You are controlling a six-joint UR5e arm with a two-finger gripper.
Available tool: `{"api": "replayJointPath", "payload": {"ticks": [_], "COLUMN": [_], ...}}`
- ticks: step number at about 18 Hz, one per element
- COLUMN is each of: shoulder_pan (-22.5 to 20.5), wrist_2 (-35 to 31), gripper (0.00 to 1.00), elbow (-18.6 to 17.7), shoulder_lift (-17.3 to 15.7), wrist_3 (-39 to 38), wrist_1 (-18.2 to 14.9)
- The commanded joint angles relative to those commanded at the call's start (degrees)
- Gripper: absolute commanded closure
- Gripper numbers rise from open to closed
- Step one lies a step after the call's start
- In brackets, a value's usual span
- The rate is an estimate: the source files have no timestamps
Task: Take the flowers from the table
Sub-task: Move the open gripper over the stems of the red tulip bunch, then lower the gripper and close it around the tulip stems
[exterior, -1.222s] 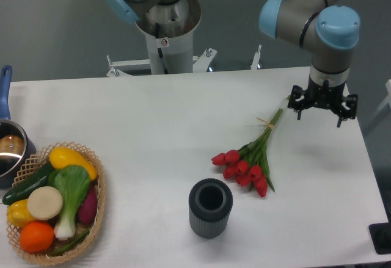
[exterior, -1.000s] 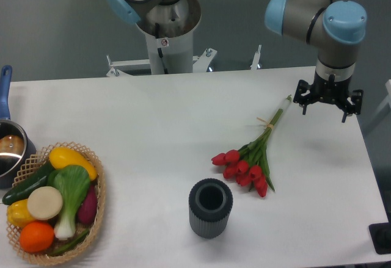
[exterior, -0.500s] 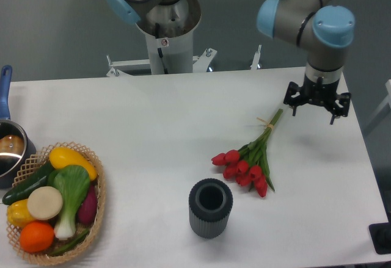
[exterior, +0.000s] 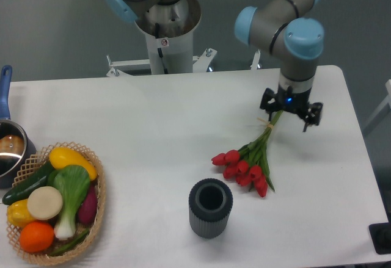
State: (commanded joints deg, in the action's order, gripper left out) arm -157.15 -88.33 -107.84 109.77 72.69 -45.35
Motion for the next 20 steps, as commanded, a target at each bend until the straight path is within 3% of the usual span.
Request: {"api": "replayJointPath", "payload": {"ticks": [9,10,12,13,15,16,20], "shoulder_pan": [4.57,4.75,4.84,4.92,4.92,5.01,4.66], "wrist_2": [0.0,-0.09,-0.35,-0.44,-0.44,-0.35,-0.53], "gripper": [0.0,0.04,0.44,0.56,0.92,1.0,1.0], "elbow": [0.61,0.7,0.53,0.26,0.79,0.88,2.01], "shoulder_lift": [3.95,4.13,4.39,4.4,4.13,3.96,3.52], "wrist_3": [-1.67,-1.58,-1.67,-1.76,-4.72,-7.27,-11.33], "wrist_1": [0.18,0.18,0.18,0.35,0.44,0.44,0.53]}}
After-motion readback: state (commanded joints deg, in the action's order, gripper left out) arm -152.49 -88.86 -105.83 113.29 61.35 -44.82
